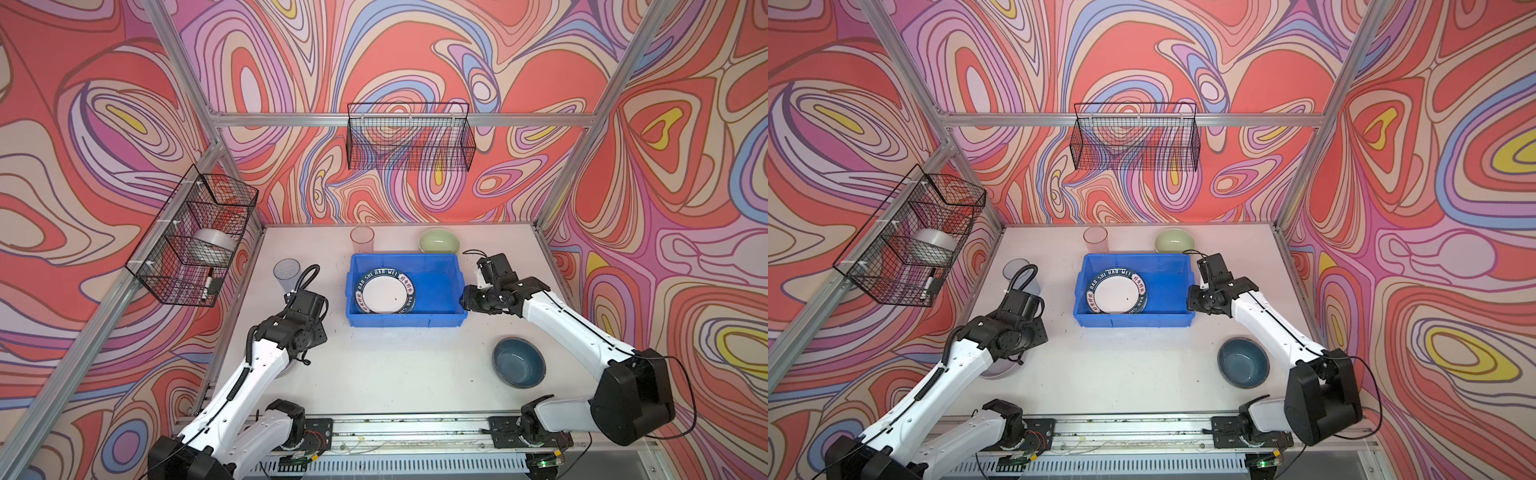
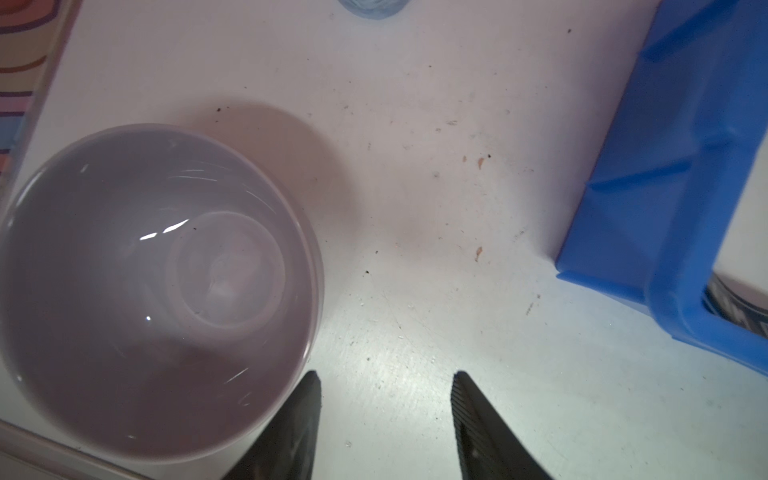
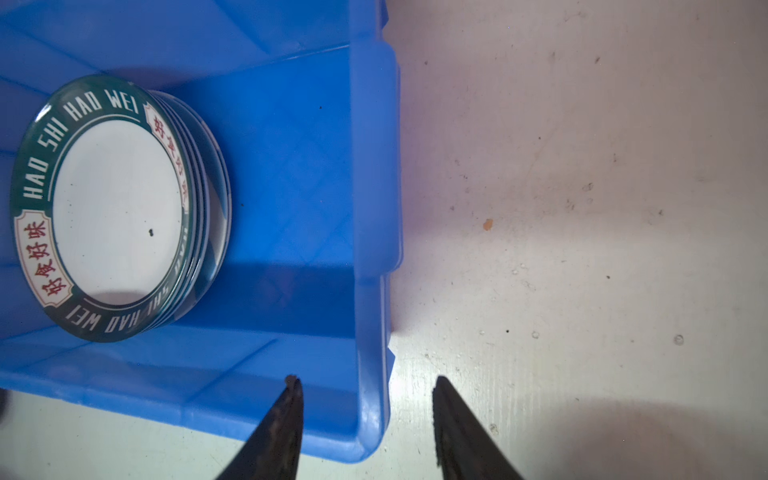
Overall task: Place the mixed dishes into the plastic bin
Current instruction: 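Move the left gripper down to the lavender bowl's rim near the table edge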
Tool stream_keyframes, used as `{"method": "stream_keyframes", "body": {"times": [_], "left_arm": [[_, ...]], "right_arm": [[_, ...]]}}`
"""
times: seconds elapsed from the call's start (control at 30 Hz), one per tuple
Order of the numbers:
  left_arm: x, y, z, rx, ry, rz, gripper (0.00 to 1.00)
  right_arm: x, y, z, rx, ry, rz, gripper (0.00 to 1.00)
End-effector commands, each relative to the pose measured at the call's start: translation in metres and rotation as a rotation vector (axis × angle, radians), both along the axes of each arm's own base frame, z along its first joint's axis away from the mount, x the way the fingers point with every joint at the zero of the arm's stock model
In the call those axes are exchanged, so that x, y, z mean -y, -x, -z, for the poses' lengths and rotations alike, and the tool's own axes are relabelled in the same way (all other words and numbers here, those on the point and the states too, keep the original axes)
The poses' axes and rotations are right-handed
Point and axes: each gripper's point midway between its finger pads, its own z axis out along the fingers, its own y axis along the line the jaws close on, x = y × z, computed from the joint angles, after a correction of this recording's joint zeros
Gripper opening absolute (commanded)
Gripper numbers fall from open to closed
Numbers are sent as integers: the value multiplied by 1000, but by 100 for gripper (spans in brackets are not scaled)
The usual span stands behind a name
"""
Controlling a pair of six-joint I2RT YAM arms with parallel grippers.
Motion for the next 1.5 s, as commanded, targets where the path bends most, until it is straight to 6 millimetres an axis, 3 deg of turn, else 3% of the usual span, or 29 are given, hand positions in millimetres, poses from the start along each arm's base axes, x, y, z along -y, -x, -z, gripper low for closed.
{"method": "stream_keyframes", "body": {"times": [0.0, 0.27, 0.53, 0.87, 1.07, 1.47], "left_arm": [[-21, 6, 12, -30, -68, -105, 56], [-27, 8, 45, -90, -12, -146, 48], [-22, 3, 56, -97, 34, -124, 26], [-4, -9, 56, -99, 127, -51, 8], [31, -16, 59, -86, 313, 24, 9], [79, -13, 52, -88, 455, 198, 15]], "right_arm": [[-2, 0, -6, 25, -16, -20, 52], [-4, 2, -2, 16, -20, -45, 52], [-6, 4, 5, 6, -32, -46, 52], [-7, 5, 7, 2, -45, -44, 52], [-6, 4, 7, 1, -43, -40, 52], [-10, 1, 8, -4, -61, -39, 52]]}}
